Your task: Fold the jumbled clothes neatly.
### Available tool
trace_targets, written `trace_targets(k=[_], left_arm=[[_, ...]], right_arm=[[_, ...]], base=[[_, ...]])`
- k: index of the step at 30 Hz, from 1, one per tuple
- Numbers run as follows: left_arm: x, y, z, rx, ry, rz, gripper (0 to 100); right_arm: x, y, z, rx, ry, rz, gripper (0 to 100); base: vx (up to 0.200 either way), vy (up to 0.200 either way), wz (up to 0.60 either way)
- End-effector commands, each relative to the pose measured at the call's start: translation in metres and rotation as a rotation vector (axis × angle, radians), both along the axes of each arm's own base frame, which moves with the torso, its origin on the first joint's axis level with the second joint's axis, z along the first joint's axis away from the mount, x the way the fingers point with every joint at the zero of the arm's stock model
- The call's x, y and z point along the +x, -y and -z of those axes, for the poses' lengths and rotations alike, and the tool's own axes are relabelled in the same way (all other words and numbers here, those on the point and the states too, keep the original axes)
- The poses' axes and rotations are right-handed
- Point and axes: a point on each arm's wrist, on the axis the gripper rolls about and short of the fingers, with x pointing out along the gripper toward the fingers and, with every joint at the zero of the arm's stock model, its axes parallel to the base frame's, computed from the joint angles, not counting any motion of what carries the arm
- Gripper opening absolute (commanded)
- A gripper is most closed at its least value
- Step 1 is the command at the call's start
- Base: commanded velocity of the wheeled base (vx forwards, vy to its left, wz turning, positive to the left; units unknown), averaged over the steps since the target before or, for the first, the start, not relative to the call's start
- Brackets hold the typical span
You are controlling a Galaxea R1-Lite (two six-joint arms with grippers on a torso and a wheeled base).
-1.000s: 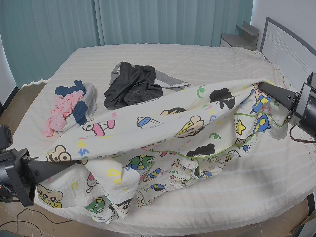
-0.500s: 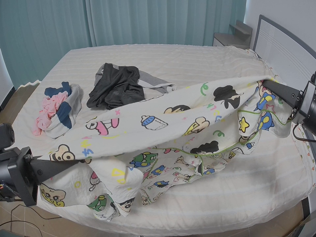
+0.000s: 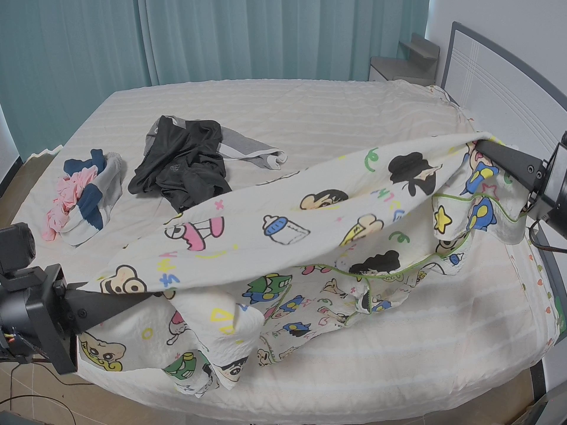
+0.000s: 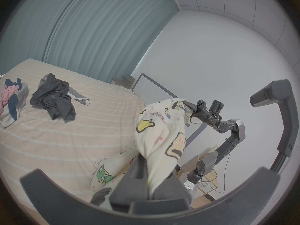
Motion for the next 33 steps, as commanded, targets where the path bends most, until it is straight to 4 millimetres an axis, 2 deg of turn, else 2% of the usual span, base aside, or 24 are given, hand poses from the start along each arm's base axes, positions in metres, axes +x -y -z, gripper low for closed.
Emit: trace_targets(k=[1,9,21,30,33], left_arm=[[0.001,0.001,0.001,0.005,-0.006,0.002,0],[0.000,0.001,0.004,0.008,-0.017,0.004,0],[0.000,0.001,0.007,0.012,-0.031,0.005,0],[-0.003,0.002,0.012,0.020,-0.040,0.023,0],[-0.003,0.001,0.015,0.021,-0.054,0.025,0]], right_arm=[[-0.004,0.004,-0.004,0.009,0.018,0.004,0],[-0.007,0.007,0.000,0.004,0.010,0.001,0],[-0.016,0.012,0.000,0.012,0.027,-0.003,0],[-0.031,0.021,-0.003,0.024,0.063,-0.003,0],[-0.037,0.024,-0.002,0.028,0.075,-0.004,0]], base=[[0.000,0.000,0.00],[0.000,0.000,0.00],[-0.200,0.000,0.00],[-0.200,0.000,0.00],[0.000,0.000,0.00]])
